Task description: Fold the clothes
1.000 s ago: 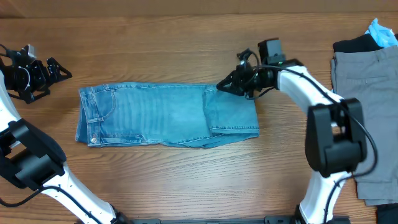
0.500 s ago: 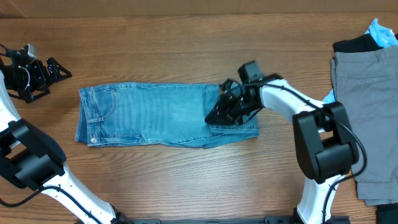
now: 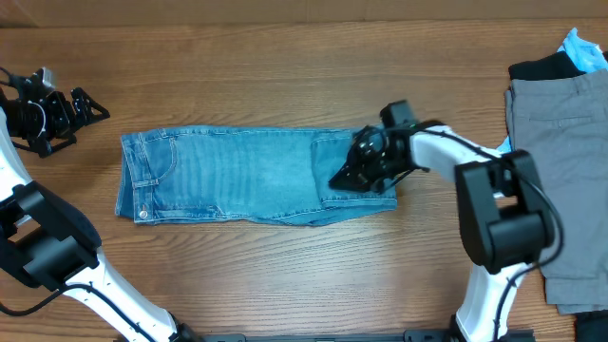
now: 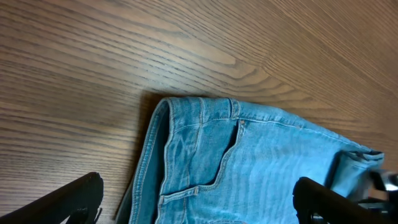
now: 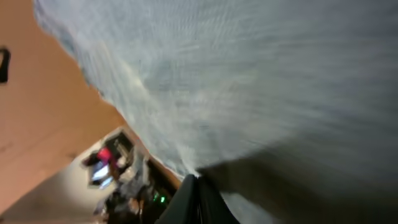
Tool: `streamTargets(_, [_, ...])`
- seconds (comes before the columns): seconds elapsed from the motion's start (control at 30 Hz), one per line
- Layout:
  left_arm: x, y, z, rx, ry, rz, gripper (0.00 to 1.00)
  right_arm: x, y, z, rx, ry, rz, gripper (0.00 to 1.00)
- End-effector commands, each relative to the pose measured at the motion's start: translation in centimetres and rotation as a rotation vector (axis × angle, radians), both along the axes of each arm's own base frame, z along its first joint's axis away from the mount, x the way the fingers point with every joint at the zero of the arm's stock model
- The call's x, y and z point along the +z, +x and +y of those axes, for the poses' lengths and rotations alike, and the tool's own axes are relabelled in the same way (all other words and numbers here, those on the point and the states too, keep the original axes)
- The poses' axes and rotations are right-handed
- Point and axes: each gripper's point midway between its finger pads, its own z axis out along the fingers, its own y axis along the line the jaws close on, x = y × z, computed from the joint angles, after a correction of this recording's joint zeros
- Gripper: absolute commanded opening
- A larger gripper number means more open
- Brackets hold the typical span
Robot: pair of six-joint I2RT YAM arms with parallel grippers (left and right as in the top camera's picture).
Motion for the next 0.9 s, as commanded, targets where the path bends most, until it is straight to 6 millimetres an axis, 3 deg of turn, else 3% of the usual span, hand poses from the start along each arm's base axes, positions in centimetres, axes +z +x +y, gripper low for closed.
streamTargets(0.0, [0.0, 0.3, -0.3, -0.005, -0.004, 0.003, 1.00, 5.8, 4.8, -4.4, -0.116, -0.203, -0.233, 0.19])
streamTargets(0.07, [0.0, 0.3, -0.3, -0.005, -0.004, 0.003, 1.00, 6.7, 5.5, -7.6, -0.174, -0.320, -0.262, 0.51])
streamTargets(0.1, [0.0, 0.3, -0.3, -0.005, -0.004, 0.002, 1.00, 6.9, 5.6, -10.0, -0.179, -0.362, -0.282, 0.73])
streamTargets(0.13, [0.0, 0.4, -0.3, -0.005, -0.003, 0.001, 1.00, 6.8, 5.5, -10.8, -0.180, -0.368, -0.280, 0.77])
streamTargets(0.3, [0.0, 0.4, -0.3, -0.005, -0.001, -0.001, 1.00, 4.7, 4.6, -14.5, -0.142, -0.393, -0.259, 0.84])
streamTargets(0.43, [0.0, 0.4, -0.2, -0.004, -0.001, -0.002, 1.00, 3.2, 3.9, -15.5, -0.099, -0.378, -0.257, 0.85])
streamTargets(0.63, [0.0, 0.5, -0.2, -0.005, 0.001, -0.006, 1.00, 0.4, 3.7, -15.7, -0.031, -0.386, -0.277, 0.94])
streamTargets(0.87, [0.0, 0.5, -0.2, -0.005, 0.002, -0.005, 1.00, -1.1, 3.1, -13.7, -0.018, -0.254, -0.218, 0.94])
